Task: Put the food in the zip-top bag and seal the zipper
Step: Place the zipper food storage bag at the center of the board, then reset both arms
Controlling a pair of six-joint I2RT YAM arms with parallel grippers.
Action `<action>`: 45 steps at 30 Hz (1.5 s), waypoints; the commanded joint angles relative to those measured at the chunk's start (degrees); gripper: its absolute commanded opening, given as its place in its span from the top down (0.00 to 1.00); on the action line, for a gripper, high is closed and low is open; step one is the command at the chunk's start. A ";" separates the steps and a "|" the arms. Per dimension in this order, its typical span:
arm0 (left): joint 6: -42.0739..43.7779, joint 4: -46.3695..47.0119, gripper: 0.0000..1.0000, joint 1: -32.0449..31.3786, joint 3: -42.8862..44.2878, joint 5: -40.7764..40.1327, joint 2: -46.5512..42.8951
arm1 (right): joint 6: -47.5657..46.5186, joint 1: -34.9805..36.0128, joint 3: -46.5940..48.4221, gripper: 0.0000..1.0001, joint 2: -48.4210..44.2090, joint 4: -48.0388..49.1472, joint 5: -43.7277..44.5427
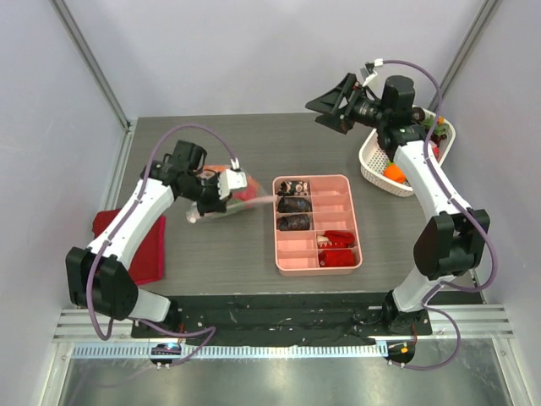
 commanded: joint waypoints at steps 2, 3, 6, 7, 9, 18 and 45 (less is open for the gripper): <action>0.67 -6.07 1.00 -2.54 -5.04 4.60 -5.30 | -4.86 -4.19 -0.22 0.04 -4.33 -2.30 -4.47; 0.58 -6.51 1.00 -2.54 -6.44 4.69 -5.92 | -5.21 -4.82 -0.48 0.04 -4.51 -2.57 -5.08; 2.93 -9.49 1.00 -2.54 -9.16 4.87 -8.38 | -6.87 -6.40 -1.88 0.03 -5.74 -3.89 -5.35; 4.86 -10.38 1.00 -2.54 -9.70 4.78 -8.83 | -7.66 -6.66 -2.23 0.03 -6.09 -4.24 -6.05; 7.33 -13.89 0.96 -2.63 -10.93 4.52 -10.05 | -11.42 -7.28 -3.03 0.02 -6.79 -7.31 -6.14; 4.46 -22.34 0.24 -2.63 -6.37 4.95 -16.64 | -33.58 -7.81 -1.36 0.00 -10.57 -28.57 -1.14; -58.14 -1.68 0.00 2.65 12.44 -22.47 -4.61 | -53.11 -7.81 -23.51 0.00 -33.17 -35.09 18.64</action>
